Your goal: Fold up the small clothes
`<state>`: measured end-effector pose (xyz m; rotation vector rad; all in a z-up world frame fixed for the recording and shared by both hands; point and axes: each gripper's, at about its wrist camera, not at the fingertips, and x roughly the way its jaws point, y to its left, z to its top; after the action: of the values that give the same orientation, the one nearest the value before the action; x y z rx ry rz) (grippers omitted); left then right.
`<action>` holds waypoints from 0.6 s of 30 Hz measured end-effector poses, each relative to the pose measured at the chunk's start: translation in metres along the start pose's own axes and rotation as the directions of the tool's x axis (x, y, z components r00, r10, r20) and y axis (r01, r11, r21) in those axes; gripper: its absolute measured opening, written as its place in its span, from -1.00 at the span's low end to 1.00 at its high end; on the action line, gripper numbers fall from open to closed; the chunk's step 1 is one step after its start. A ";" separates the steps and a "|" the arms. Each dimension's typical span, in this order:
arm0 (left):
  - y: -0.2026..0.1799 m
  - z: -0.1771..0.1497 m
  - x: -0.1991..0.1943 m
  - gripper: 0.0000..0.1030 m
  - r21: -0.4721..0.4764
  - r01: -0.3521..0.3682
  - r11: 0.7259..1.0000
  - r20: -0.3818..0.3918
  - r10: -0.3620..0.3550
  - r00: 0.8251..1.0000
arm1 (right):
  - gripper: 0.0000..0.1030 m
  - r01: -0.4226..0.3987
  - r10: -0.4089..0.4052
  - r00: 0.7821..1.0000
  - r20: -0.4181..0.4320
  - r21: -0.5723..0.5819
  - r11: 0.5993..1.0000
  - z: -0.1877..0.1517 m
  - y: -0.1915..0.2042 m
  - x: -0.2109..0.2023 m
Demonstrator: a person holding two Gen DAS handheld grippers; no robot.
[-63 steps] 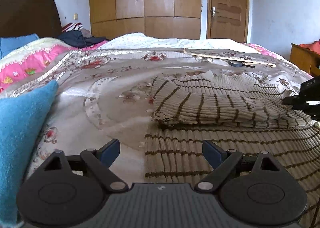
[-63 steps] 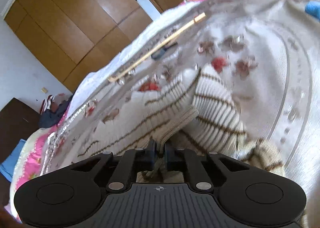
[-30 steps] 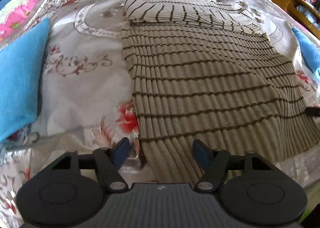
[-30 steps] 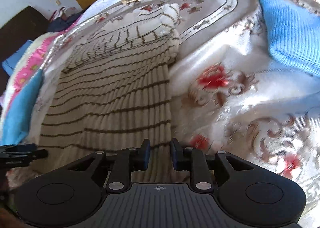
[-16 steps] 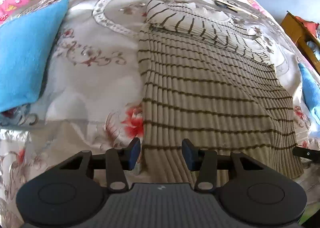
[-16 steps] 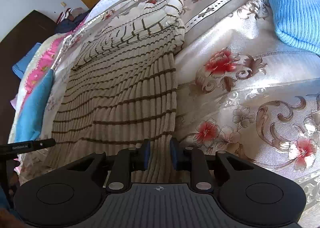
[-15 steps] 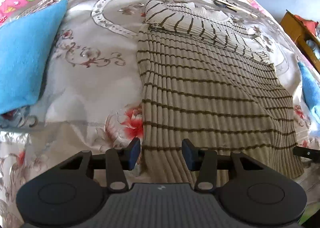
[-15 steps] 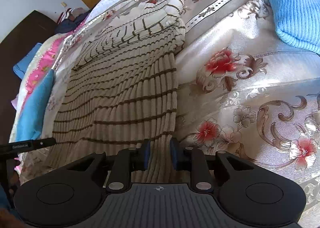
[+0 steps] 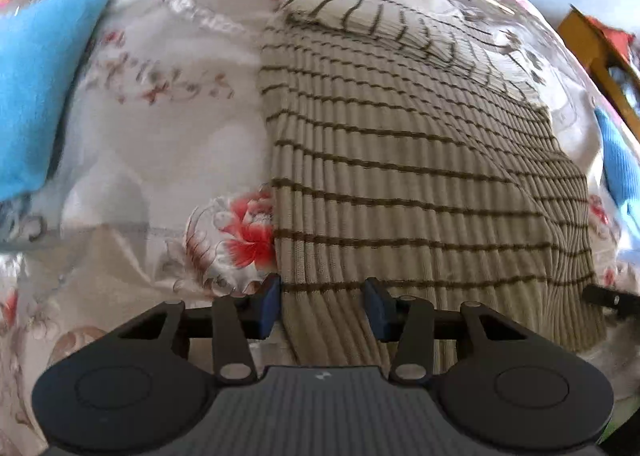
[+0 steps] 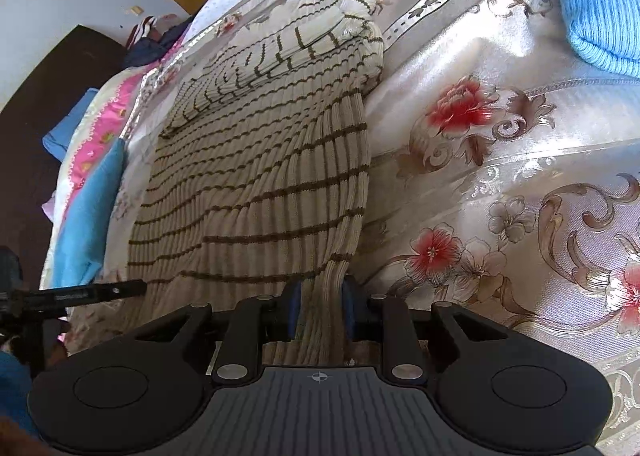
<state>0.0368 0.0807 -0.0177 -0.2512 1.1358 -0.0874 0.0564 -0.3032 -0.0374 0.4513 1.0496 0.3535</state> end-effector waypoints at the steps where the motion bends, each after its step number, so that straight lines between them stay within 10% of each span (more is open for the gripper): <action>1: 0.000 0.001 -0.001 0.07 -0.007 -0.009 1.000 -0.008 0.009 1.000 | -0.56 -0.002 0.002 1.000 -0.003 -0.001 1.000 -0.001 0.000 0.000; 7: -0.012 -0.004 0.003 -0.05 0.045 -0.070 0.997 -0.032 0.071 0.997 | -0.58 -0.040 0.042 0.999 -0.029 0.047 0.998 0.001 -0.004 0.007; 9: -0.009 -0.001 0.002 -0.63 0.009 0.034 0.999 -0.034 -0.034 0.999 | -0.77 -0.083 0.086 0.996 -0.027 0.098 0.992 0.002 -0.007 0.009; 18: -0.008 0.050 -0.018 -0.62 -0.115 0.373 0.921 0.197 -0.347 0.917 | -0.87 -0.317 0.283 0.930 0.236 0.122 0.940 0.052 0.015 -0.007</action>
<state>0.0754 0.0845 0.0198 -0.5934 0.9120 -0.3033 0.0985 -0.3032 -0.0026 0.7819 0.7988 0.4845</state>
